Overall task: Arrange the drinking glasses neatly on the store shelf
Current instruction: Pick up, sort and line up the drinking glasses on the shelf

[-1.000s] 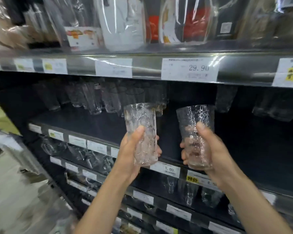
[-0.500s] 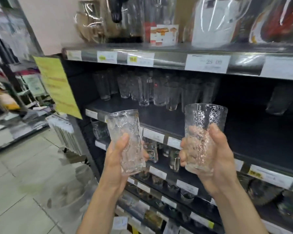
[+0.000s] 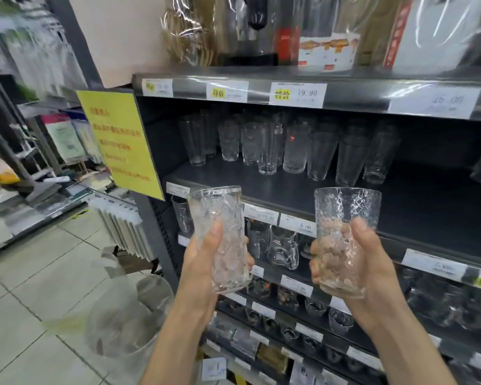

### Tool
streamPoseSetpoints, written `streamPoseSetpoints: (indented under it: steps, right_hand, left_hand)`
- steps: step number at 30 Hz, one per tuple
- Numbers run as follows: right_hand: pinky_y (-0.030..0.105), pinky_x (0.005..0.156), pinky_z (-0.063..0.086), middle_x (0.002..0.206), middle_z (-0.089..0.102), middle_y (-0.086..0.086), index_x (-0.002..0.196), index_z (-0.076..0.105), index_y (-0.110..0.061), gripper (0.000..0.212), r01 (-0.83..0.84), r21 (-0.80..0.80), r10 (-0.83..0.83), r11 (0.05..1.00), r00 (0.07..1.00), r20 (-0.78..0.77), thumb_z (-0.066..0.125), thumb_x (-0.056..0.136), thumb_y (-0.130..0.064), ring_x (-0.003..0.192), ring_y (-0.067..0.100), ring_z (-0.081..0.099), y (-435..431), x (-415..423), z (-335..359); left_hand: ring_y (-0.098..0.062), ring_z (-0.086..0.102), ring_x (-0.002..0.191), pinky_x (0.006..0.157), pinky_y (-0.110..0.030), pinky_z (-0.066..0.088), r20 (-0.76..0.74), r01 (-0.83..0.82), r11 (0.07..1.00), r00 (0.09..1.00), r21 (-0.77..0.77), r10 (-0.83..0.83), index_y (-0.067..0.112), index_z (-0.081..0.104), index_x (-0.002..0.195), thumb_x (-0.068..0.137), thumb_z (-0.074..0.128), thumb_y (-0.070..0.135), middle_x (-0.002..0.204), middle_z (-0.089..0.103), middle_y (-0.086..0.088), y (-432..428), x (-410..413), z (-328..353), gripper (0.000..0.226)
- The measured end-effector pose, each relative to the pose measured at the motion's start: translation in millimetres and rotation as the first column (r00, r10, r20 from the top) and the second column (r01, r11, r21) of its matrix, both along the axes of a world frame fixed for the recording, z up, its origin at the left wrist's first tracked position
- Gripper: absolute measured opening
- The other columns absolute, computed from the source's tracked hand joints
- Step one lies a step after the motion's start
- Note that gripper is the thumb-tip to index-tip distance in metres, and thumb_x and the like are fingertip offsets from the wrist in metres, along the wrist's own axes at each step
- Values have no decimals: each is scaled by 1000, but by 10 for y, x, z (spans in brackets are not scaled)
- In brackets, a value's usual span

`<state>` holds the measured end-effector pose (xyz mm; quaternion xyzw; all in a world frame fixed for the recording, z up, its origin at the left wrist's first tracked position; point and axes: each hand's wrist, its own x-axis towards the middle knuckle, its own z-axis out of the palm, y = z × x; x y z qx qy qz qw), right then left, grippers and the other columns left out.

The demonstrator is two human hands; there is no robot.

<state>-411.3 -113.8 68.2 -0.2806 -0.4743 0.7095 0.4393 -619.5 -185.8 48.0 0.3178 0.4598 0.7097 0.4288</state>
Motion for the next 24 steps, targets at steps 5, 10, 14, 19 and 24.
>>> streamPoseSetpoints:
  steps: [5, 10, 14, 19, 24]
  right_hand:
    - [35, 53, 56, 81, 67, 10, 98, 71, -19, 65, 52, 53, -56, 997, 996, 67, 76, 57, -70, 59, 23, 62, 288, -192, 9]
    - [35, 56, 57, 86, 71, 8, 122, 58, -14, 108, 189, 42, -193, 981, 975, 112, 82, 38, -78, 65, 23, 67, 681, -460, 1]
    - [44, 81, 53, 102, 75, 7, 116, 61, -27, 98, 303, 68, -311, 950, 935, 172, 81, 36, -80, 82, 19, 70, 1038, -700, -85]
    - [38, 84, 49, 115, 72, -2, 112, 62, -38, 68, 378, 112, -394, 919, 889, 234, 73, 57, -78, 98, 15, 65, 1287, -857, -96]
    - [35, 91, 49, 117, 67, -7, 123, 59, -28, 76, 453, 171, -484, 875, 819, 308, 75, 56, -61, 107, 13, 64, 1610, -896, -134]
  left_hand:
    - [-27, 72, 72, 61, -35, 58, -37, -5, 1000, 999, -15, 5, 17, 59, 127, 69, 65, 69, 94, 75, -11, 353, -305, -45, 78]
    - [-29, 70, 103, 88, -48, 57, -72, 6, 997, 997, -75, -12, 22, 56, 132, 71, 55, 80, 118, 71, -10, 849, -646, -69, 84]
    - [-14, 44, 136, 116, -49, 32, -134, 2, 999, 991, -46, -8, 35, 41, 147, 66, 51, 91, 144, 48, 16, 1233, -903, -69, 98]
    - [-7, 43, 134, 109, -33, 33, -289, 2, 998, 957, -70, -23, 27, 37, 147, 68, 41, 90, 145, 44, 16, 1640, -1155, -81, 101]
    - [-5, 43, 128, 103, -30, 33, -276, 151, 983, 945, -101, -174, 22, 34, 145, 81, 49, 69, 138, 45, 16, 2036, -1390, -96, 81]
